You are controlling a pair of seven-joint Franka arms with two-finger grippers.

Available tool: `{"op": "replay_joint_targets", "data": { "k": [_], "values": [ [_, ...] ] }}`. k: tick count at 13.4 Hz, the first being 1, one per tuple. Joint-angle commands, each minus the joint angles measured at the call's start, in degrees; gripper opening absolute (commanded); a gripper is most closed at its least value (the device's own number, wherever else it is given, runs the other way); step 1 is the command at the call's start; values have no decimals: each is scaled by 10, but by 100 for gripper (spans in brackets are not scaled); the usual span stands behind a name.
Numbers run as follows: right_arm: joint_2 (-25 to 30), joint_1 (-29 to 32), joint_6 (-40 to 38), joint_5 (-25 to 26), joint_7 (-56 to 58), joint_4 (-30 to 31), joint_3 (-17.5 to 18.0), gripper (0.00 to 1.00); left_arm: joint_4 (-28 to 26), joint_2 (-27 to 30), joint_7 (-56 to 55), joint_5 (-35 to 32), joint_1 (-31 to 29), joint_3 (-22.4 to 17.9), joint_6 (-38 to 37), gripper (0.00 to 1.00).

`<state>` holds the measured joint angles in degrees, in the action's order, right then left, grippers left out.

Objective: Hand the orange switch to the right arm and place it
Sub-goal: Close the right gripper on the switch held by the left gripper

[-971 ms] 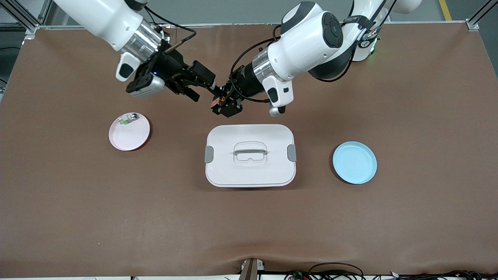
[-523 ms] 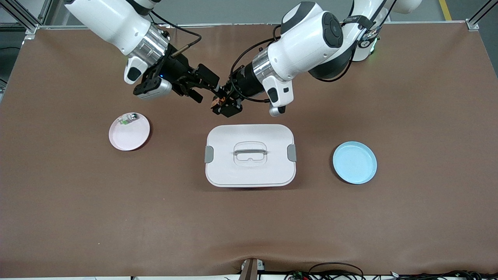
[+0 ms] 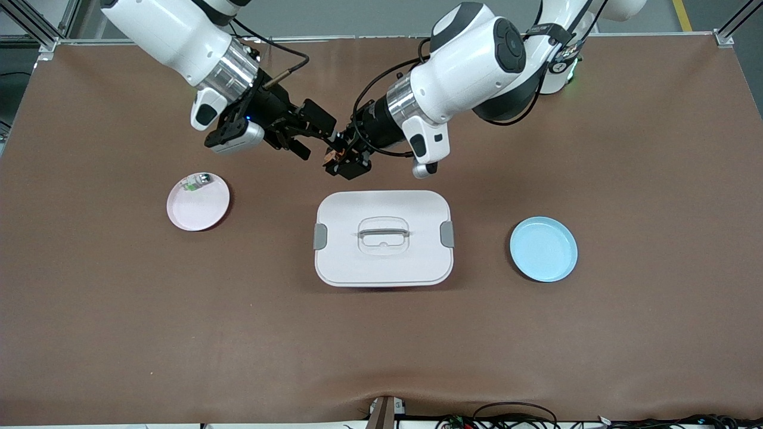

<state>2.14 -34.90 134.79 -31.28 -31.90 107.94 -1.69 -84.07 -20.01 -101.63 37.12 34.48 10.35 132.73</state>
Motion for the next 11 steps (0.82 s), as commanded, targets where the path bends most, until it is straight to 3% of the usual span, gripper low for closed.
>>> {"op": "replay_joint_targets", "data": {
  "k": [1, 11],
  "values": [
    [10, -11, 15, -1, 11, 17, -5, 100, 8, -1, -5, 1, 1, 1, 3, 27],
    [1, -7, 17, -1, 37, 22, -6, 99, 8, 1, -2, 1, 0, 1, 3, 27]
  ]
}}
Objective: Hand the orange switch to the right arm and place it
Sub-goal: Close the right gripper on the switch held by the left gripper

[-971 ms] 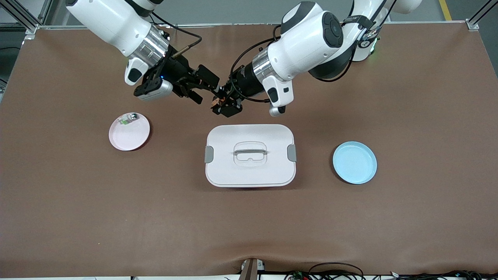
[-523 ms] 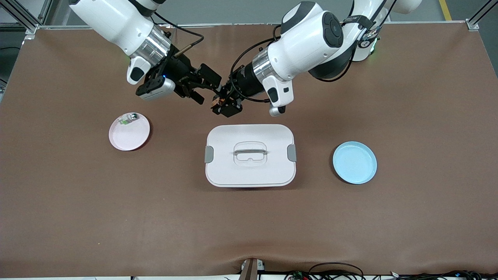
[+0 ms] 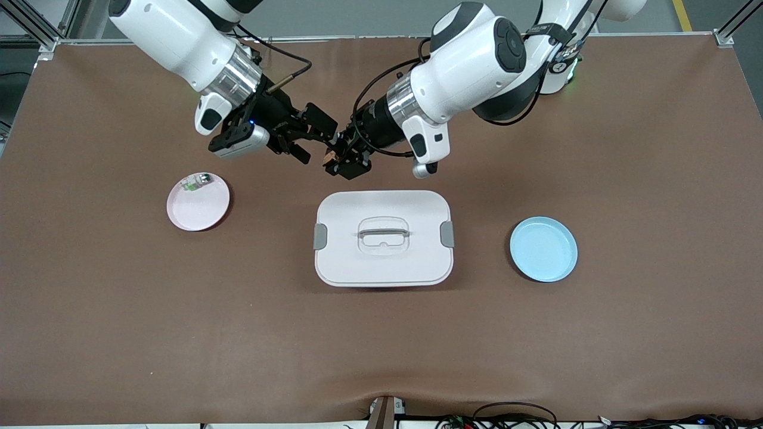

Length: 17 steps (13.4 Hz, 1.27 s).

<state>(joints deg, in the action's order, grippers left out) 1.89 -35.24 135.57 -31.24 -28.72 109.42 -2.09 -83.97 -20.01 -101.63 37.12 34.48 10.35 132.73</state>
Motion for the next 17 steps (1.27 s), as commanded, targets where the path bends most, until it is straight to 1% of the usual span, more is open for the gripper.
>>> {"op": "replay_joint_targets", "data": {
  "k": [1, 3, 4, 8, 10, 11, 12, 13, 17],
  "values": [
    [2, -4, 10, -1, 5, 7, -2, 97, 7, 1, -2, 1, 0, 1, 3, 27],
    [-1, -7, 13, -1, 5, 6, -2, 91, 7, 1, -4, 1, 1, 1, 3, 27],
    [-1, -7, 13, -1, 5, 6, -2, 86, 7, 1, -3, 1, 1, 1, 3, 27],
    [0, -9, 12, -1, 4, 6, -2, 61, 7, 2, -5, 1, 2, 1, 3, 27],
    [0, -18, 13, 0, 2, 6, -2, 43, 7, 2, -5, 1, 2, 1, 3, 27],
    [0, -19, 13, 0, 1, 5, -2, 30, 7, 2, -5, 1, 2, 1, 3, 27],
    [0, -19, 12, 0, 0, 5, -2, 10, 7, 2, -5, 1, 2, 1, 3, 27],
    [0, -19, 13, 0, -2, 5, -1, 0, 7, 2, -4, 1, 2, 1, 3, 27],
    [0, -21, 13, 0, -12, 4, -1, 0, 7, 5, -4, 2, 1, 1, 3, 29]
  ]
}}
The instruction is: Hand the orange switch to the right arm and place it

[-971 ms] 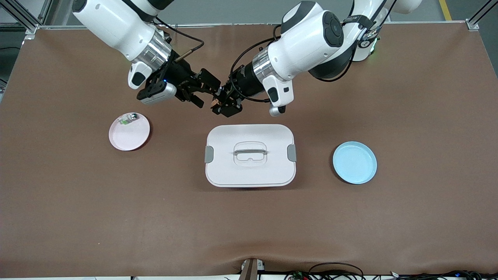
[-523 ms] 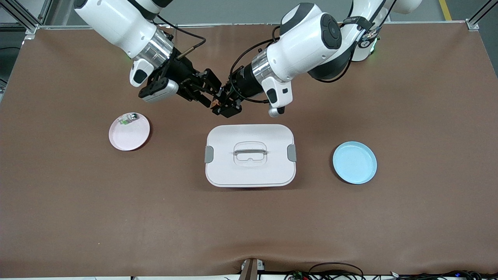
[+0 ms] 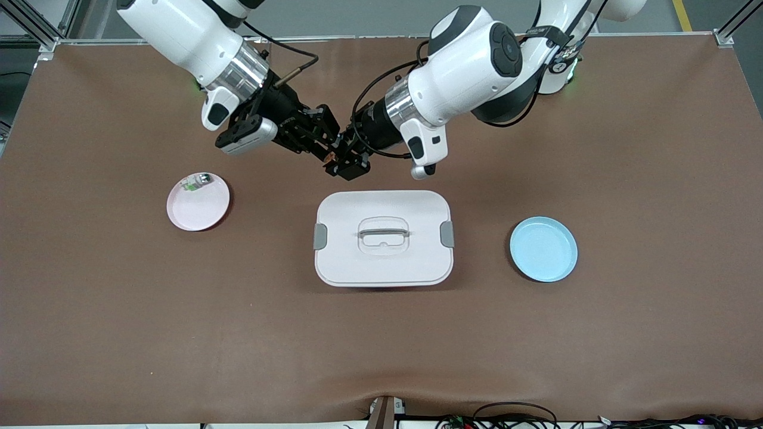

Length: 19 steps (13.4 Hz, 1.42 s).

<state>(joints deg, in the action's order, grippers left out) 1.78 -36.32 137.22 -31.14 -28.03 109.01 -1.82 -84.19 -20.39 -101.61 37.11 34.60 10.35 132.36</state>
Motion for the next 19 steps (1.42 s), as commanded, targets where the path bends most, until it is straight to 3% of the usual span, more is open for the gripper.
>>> {"op": "replay_joint_targets", "data": {
  "k": [1, 2, 4, 5, 8, 12, 15, 19],
  "values": [
    [1, -10, -4, -2, -18, 8, -4, 0, 10, 9, 1, 2, -1, 1, 7, 40],
    [1, -10, -4, -2, -18, 6, -4, 0, 10, 9, 6, 2, -1, 1, 7, 68],
    [0, -10, -4, -2, -17, 5, -4, 0, 13, 9, 5, 2, -1, 1, 7, 94],
    [0, -9, -5, -2, -12, 4, -4, 0, 16, 9, 4, 2, -1, 1, 7, 100],
    [-2, -9, -9, 12, 2, 3, -5, 0, 17, 9, -1, 2, -1, 1, 7, 100],
    [0, 10, -70, 39, 136, 1, -10, 0, 17, 10, 4, -19, -3, -1, 6, 100],
    [8, 40, -177, 123, 207, 0, -9, 0, 13, 11, 4, -83, -9, 0, -5, 100],
    [31, 56, -252, 205, 301, 1, -9, 0, 10, 12, 46, -158, -30, -4, -77, 100]
  ]
}}
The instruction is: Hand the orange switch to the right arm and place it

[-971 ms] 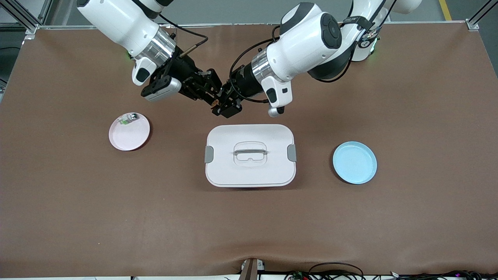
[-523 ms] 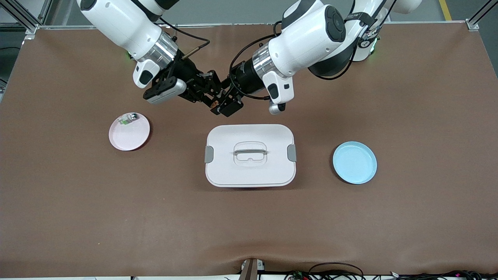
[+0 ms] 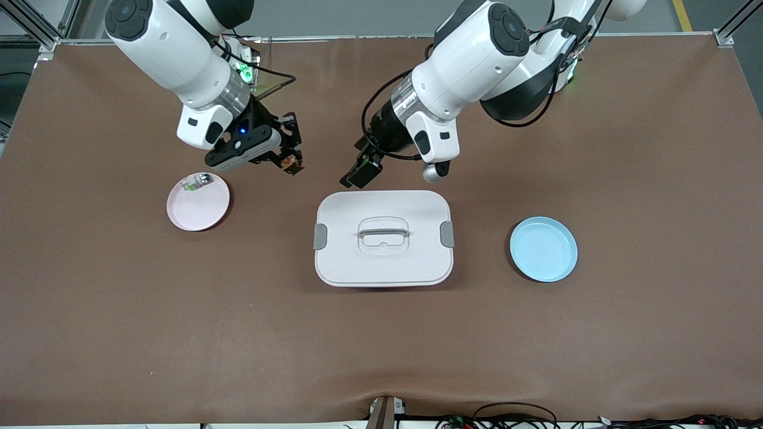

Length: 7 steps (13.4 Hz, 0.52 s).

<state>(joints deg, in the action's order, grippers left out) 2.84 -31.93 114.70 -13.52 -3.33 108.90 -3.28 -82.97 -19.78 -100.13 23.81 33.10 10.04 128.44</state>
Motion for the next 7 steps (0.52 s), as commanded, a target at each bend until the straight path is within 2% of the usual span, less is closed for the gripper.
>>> {"op": "replay_joint_targets", "data": {
  "k": [1, 4, 6, 7],
  "values": [
    [25, 20, -36, 31, 107, 1, 5, 0, -2, 11, 51, -32, -25, -3, -79, 100],
    [35, 46, -53, 56, 294, 4, 6, 0, 0, 32, 146, -39, -89, -1, -190, 100],
    [43, 55, -75, 101, 342, 7, 6, 0, 0, 39, 185, -53, -122, -3, -261, 100],
    [45, 56, -84, 123, 373, 8, 5, 0, 0, 45, 188, -86, -131, -1, -285, 100]
  ]
}}
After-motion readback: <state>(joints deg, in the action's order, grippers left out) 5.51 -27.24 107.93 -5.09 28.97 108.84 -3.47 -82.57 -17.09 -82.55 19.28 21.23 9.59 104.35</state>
